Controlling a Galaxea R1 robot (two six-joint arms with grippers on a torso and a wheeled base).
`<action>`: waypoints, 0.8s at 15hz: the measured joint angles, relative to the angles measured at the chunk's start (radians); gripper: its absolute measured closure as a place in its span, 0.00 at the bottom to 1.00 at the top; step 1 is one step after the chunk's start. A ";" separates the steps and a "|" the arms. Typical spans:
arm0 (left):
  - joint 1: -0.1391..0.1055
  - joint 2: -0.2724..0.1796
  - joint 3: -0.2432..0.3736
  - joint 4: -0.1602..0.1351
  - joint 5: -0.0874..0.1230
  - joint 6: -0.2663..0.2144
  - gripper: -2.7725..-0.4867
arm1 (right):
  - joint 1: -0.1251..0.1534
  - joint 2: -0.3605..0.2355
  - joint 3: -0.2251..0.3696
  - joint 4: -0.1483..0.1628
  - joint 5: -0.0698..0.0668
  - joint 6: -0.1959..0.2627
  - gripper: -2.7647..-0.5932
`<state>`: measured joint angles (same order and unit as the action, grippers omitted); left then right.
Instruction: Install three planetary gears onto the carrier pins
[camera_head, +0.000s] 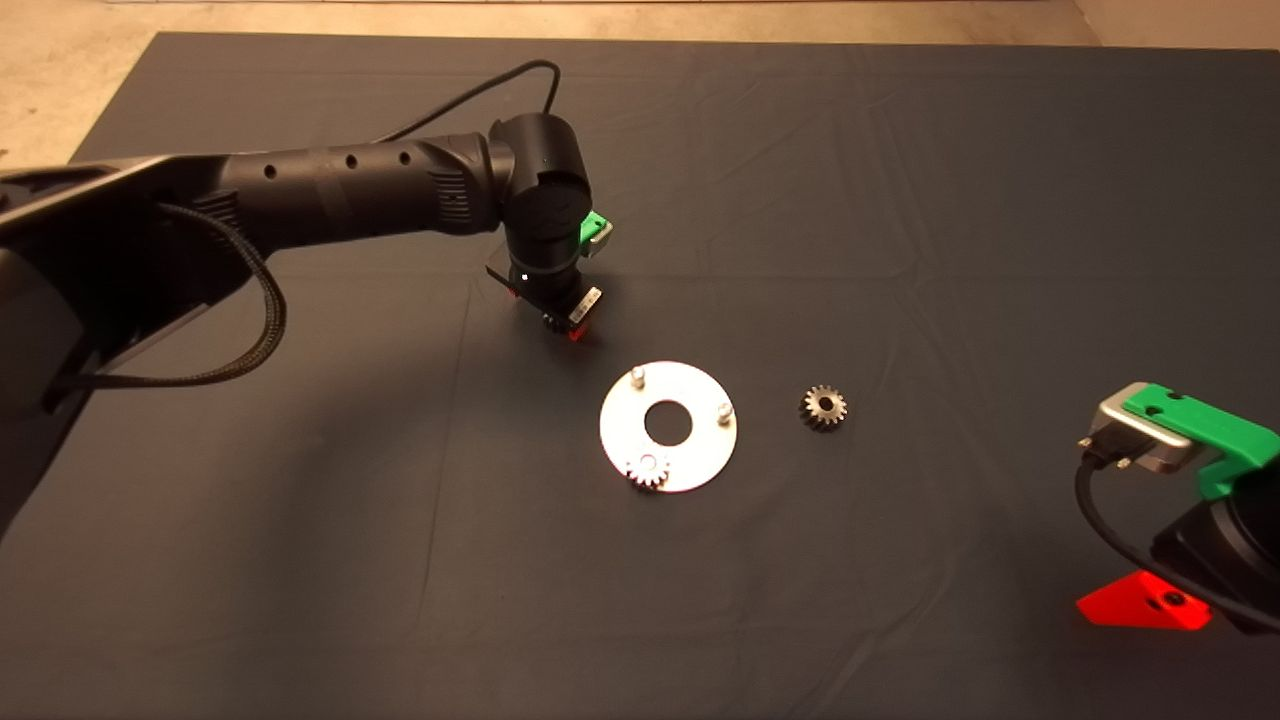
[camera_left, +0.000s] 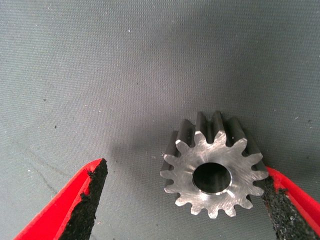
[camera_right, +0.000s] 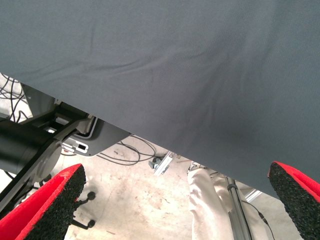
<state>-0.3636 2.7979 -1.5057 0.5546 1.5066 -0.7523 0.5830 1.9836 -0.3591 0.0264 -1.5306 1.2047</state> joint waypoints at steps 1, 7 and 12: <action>0.000 0.000 0.000 0.000 -0.002 0.000 0.30 | 0.005 -0.004 0.000 0.001 0.000 0.000 0.01; 0.000 0.000 0.000 -0.004 -0.018 -0.010 0.36 | 0.008 -0.015 0.001 0.007 0.000 0.000 0.01; 0.000 0.000 0.000 -0.006 -0.025 -0.018 0.49 | 0.008 -0.020 0.002 0.009 0.000 0.000 0.01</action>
<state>-0.3632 2.7979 -1.5057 0.5489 1.4813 -0.7702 0.5913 1.9638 -0.3568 0.0349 -1.5309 1.2047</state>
